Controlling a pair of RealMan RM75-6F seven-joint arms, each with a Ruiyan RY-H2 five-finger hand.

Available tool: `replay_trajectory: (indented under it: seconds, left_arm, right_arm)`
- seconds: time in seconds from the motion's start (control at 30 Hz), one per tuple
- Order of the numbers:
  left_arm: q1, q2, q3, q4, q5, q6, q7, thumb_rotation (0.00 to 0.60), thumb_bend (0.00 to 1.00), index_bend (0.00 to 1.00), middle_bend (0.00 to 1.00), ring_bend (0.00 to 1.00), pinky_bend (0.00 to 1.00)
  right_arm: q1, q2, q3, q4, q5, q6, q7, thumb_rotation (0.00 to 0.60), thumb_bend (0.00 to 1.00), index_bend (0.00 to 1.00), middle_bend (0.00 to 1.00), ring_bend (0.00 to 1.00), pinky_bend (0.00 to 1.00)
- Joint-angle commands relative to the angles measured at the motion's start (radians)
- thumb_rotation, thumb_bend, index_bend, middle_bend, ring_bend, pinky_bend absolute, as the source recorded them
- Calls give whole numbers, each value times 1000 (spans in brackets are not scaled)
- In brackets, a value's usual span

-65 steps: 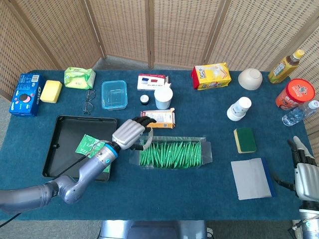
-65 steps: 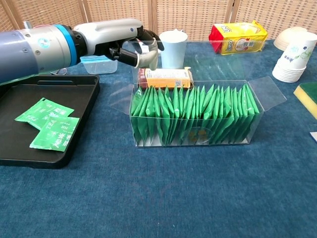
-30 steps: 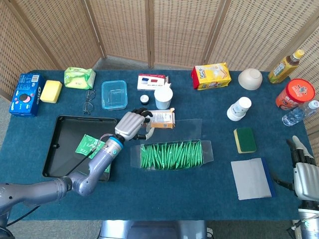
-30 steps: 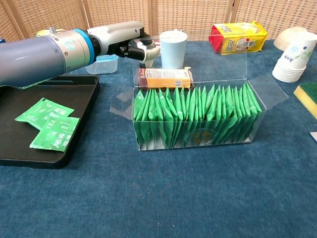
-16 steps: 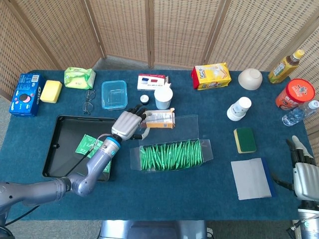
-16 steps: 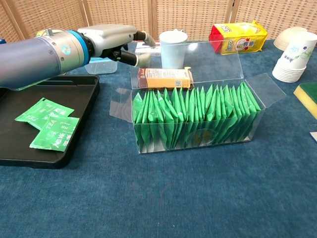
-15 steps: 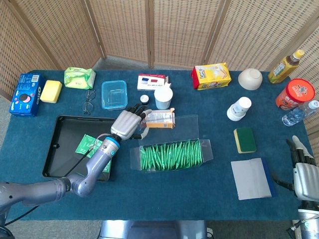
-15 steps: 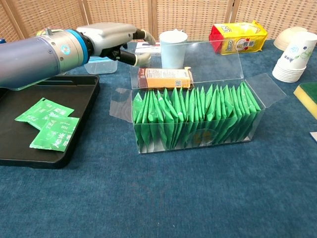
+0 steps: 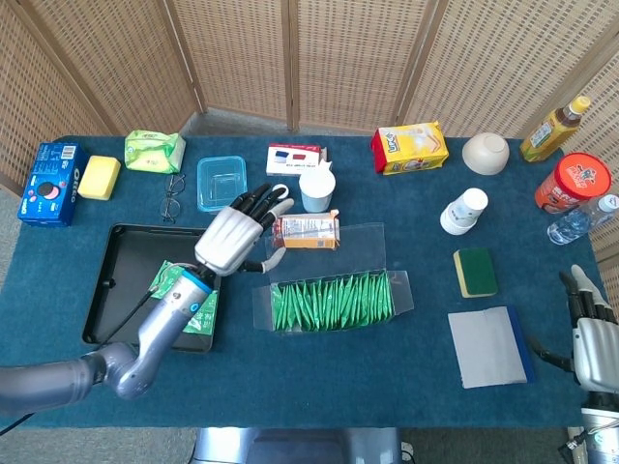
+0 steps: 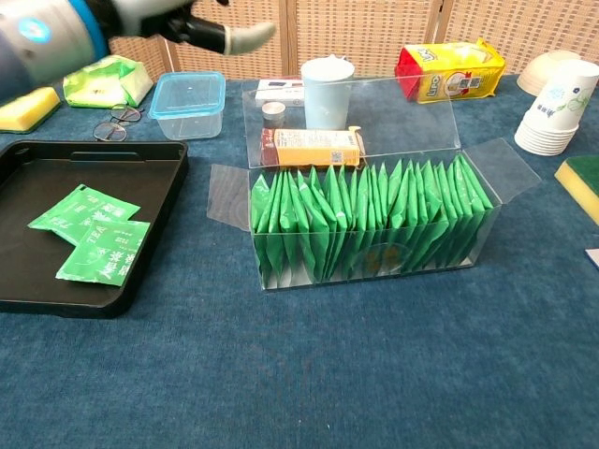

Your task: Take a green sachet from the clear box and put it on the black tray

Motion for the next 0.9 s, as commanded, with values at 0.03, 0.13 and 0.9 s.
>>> replay_trajectory:
  seconds: [0.03,0.13,0.9]
  left_arm:
    - [32,65,33,-51,98,31,-76,263,372,182,62,0,180]
    - [33,103,59,-73,176,22,-132,453,371,262,62,0,180]
    - [-138,48,50,-81,90,-293,123,600,371,358,47,0,175]
  right_arm:
    - [2,-2,1,3,-1,-3,3,600,206,0,20,71,198]
    - [6,-4,2,8,-2,-8,5,600,206,0,20,71,198]
    - [-4,-20,3,49,6,-5,53,600,206,0,20,71,198]
